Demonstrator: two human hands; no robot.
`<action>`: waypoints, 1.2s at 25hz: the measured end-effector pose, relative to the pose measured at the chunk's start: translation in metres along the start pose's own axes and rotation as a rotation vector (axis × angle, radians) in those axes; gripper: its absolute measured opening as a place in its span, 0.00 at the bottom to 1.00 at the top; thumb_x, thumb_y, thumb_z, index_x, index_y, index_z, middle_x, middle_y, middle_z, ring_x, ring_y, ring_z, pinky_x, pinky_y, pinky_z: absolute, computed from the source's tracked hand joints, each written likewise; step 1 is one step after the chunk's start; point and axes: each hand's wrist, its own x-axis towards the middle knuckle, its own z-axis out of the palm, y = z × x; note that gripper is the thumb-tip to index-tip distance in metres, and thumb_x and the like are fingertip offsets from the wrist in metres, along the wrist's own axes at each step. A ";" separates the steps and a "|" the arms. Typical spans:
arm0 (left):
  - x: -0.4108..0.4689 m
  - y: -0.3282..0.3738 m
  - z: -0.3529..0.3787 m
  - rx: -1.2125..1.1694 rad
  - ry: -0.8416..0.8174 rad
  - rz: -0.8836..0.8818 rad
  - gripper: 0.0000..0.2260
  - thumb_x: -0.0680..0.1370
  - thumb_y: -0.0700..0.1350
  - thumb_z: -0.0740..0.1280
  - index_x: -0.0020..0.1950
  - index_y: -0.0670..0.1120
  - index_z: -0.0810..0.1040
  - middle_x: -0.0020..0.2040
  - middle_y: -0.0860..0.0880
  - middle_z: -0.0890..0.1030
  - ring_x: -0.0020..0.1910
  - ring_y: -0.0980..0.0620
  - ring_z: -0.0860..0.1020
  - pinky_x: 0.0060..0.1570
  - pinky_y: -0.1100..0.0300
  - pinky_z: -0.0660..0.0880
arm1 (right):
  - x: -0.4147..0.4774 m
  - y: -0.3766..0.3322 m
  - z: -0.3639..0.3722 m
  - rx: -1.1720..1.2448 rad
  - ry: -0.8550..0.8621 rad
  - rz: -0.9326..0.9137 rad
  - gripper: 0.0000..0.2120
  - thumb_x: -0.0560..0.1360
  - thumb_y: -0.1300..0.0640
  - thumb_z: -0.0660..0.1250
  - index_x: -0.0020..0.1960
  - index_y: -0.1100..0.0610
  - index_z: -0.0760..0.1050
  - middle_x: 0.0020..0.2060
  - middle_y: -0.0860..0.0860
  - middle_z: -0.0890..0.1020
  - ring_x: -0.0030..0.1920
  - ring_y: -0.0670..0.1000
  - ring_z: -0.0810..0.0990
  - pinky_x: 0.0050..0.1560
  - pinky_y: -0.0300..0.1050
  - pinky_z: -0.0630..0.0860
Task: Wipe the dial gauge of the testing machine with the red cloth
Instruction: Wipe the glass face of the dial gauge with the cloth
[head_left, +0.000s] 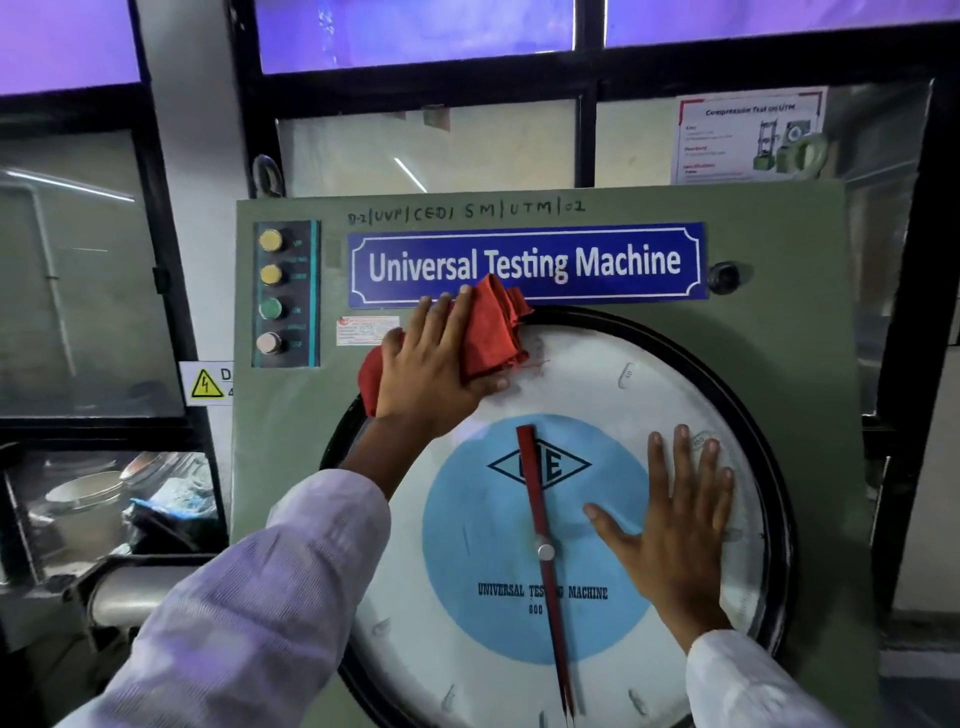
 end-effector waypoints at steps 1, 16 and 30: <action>0.002 -0.004 -0.005 -0.052 -0.024 -0.001 0.47 0.75 0.67 0.70 0.86 0.51 0.51 0.81 0.45 0.66 0.80 0.41 0.62 0.74 0.39 0.64 | 0.000 0.000 0.000 0.001 -0.011 0.001 0.54 0.75 0.19 0.54 0.88 0.54 0.50 0.88 0.57 0.50 0.87 0.64 0.47 0.84 0.71 0.50; -0.059 -0.063 -0.067 0.404 0.083 0.017 0.27 0.80 0.43 0.64 0.79 0.40 0.68 0.82 0.39 0.65 0.81 0.35 0.62 0.77 0.29 0.56 | 0.016 -0.063 -0.059 0.174 -0.278 0.230 0.61 0.68 0.14 0.45 0.87 0.55 0.52 0.88 0.58 0.50 0.87 0.66 0.47 0.84 0.70 0.48; -0.326 -0.119 -0.218 0.772 0.003 -0.343 0.46 0.71 0.48 0.67 0.86 0.48 0.50 0.87 0.42 0.49 0.85 0.39 0.50 0.74 0.22 0.52 | -0.072 -0.349 -0.153 0.648 -0.325 -0.416 0.51 0.74 0.24 0.57 0.87 0.51 0.51 0.87 0.58 0.51 0.86 0.69 0.51 0.81 0.71 0.57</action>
